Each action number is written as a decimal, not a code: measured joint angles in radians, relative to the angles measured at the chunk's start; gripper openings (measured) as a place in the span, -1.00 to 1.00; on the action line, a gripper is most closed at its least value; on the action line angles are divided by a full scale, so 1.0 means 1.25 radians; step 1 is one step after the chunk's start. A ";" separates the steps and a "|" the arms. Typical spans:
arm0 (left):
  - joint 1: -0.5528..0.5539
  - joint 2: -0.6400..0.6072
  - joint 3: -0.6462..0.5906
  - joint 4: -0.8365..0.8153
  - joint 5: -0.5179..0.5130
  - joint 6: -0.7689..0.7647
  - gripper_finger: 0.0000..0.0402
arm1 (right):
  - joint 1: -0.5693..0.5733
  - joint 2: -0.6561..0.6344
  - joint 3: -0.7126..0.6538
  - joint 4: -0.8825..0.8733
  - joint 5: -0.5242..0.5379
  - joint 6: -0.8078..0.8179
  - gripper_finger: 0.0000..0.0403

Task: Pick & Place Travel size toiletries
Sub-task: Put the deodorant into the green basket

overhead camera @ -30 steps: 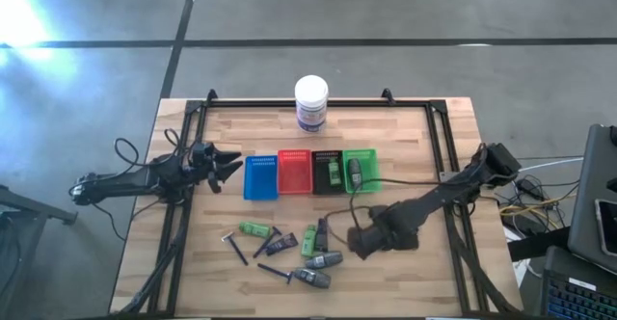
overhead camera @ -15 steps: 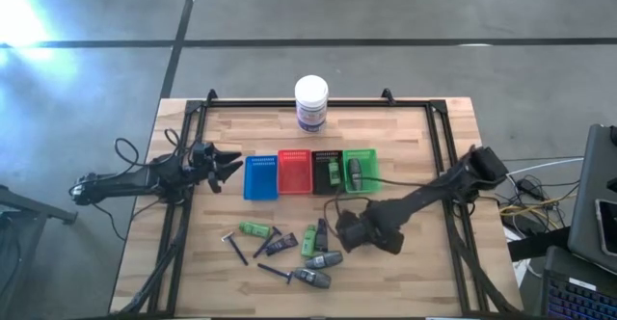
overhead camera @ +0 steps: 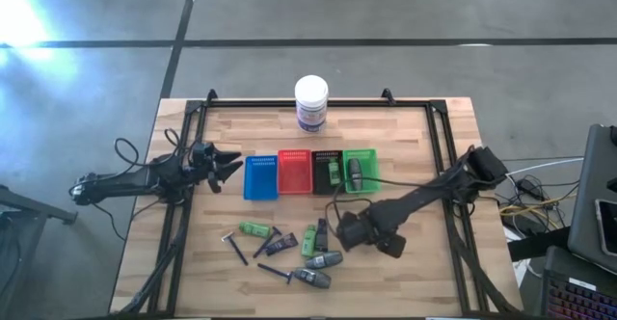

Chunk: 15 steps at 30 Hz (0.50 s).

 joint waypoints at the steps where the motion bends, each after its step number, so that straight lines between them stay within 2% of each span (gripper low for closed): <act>1: 0.000 0.000 0.000 0.000 0.000 0.000 0.03 | -0.003 0.005 0.000 0.001 -0.001 0.002 0.62; 8: 0.000 0.000 0.000 0.000 0.000 0.000 0.03 | -0.027 0.018 0.000 0.035 -0.014 0.016 0.73; 15: 0.000 0.000 0.000 0.000 0.000 0.000 0.03 | -0.027 0.018 -0.009 0.029 -0.041 0.016 0.67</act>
